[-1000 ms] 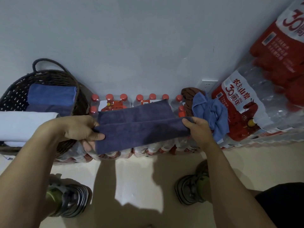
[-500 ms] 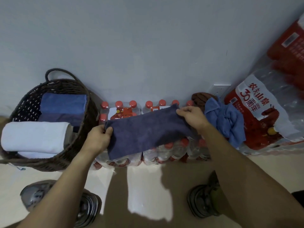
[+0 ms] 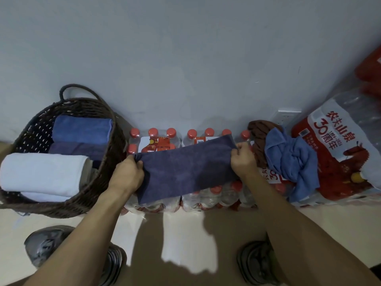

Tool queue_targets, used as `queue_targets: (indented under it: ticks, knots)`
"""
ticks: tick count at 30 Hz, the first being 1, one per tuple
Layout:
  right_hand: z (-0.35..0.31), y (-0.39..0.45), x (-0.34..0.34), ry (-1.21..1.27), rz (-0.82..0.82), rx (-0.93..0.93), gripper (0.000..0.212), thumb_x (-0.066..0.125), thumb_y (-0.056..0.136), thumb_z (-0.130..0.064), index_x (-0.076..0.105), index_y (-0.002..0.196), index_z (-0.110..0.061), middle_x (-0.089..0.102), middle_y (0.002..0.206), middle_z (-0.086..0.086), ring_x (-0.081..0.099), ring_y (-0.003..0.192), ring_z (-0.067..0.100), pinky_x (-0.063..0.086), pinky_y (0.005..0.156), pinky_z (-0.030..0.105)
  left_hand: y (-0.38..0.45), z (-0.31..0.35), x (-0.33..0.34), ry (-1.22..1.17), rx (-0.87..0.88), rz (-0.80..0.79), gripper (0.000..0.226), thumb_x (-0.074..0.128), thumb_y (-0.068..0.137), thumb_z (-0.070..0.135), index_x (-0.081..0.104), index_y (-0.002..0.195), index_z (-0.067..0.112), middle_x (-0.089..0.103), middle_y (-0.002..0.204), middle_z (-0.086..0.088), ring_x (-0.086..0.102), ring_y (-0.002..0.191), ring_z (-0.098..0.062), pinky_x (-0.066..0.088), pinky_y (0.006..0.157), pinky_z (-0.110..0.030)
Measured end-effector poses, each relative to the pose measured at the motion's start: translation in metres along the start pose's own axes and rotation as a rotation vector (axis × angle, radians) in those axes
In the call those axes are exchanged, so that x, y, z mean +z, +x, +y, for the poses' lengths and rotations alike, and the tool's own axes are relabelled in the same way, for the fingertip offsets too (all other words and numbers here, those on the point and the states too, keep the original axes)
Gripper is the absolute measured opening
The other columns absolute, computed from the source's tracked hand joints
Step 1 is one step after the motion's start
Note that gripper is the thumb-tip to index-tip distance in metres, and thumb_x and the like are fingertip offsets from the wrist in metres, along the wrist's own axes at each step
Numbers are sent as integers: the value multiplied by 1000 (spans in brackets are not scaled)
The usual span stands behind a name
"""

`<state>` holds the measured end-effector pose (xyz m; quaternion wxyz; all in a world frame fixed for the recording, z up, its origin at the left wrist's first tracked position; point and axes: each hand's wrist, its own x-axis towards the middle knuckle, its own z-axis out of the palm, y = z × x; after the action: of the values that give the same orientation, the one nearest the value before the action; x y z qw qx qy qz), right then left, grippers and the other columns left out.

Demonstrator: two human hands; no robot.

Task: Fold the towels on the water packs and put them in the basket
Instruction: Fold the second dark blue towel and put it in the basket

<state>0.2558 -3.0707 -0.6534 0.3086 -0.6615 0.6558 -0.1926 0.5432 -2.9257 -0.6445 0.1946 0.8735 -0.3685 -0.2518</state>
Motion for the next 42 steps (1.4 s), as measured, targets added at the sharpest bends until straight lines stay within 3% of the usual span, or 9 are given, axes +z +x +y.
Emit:
queue_targets:
  ticks: [7,13,20,26,30,34,37,39,42]
  knots:
    - [-10,0,2,-12,25,122,7,47,96,-15,46,101,-10,52,86,8,50,78,25,32,68,28,-2,2,4,4,-32,58,38,54,96,38,57,114,5,67,104,-21,63,95,-40,53,85,-42]
    - [-11,-4,-10,-196,-38,155,29,54,95,-31,58,97,-2,65,102,20,59,84,33,37,66,27,-20,-7,-14,15,-130,0,50,55,85,54,61,95,5,70,86,-16,68,79,-35,58,77,-43]
    - [-7,-20,-24,-211,-114,194,44,59,94,-38,62,113,2,65,115,21,62,106,36,39,73,27,-53,0,-12,170,-134,-81,41,66,84,41,53,110,13,68,93,-13,69,73,-30,60,65,-37]
    - [-5,-25,-47,-154,-234,192,25,71,82,-25,65,85,-1,64,88,15,63,85,31,39,62,26,-64,-5,-2,-109,-182,-88,12,75,82,12,67,87,6,71,76,-18,70,63,-31,61,63,-45]
    - [1,-30,-57,-19,-329,236,18,69,77,-9,55,66,-8,53,68,9,52,64,22,35,51,24,-59,-4,-13,-168,-278,-115,26,72,88,27,69,84,2,63,62,-13,57,48,-26,45,42,-27]
    - [6,-34,-54,24,-367,244,7,59,83,-9,58,76,-9,55,77,11,53,70,22,39,57,25,-62,2,-13,130,-96,123,35,71,85,38,63,92,4,66,84,-15,63,77,-36,45,61,-33]
    - [3,-32,-48,-24,-384,278,20,52,95,-25,59,97,-6,55,95,13,56,84,26,43,71,29,-72,14,3,246,273,426,26,68,84,20,54,101,7,55,99,-17,55,89,-39,48,73,-46]
    - [2,-36,-42,-39,-344,272,34,46,100,-38,56,107,-7,54,102,11,55,95,30,40,80,32,-72,27,17,163,474,403,25,63,86,15,57,110,7,56,110,-16,53,101,-35,46,88,-48]
    - [3,-49,-30,-130,-155,77,30,46,101,-35,54,104,-6,60,104,15,52,87,25,36,76,30,-64,26,37,194,534,126,49,45,99,30,43,143,9,41,149,-12,34,140,-28,24,119,-43]
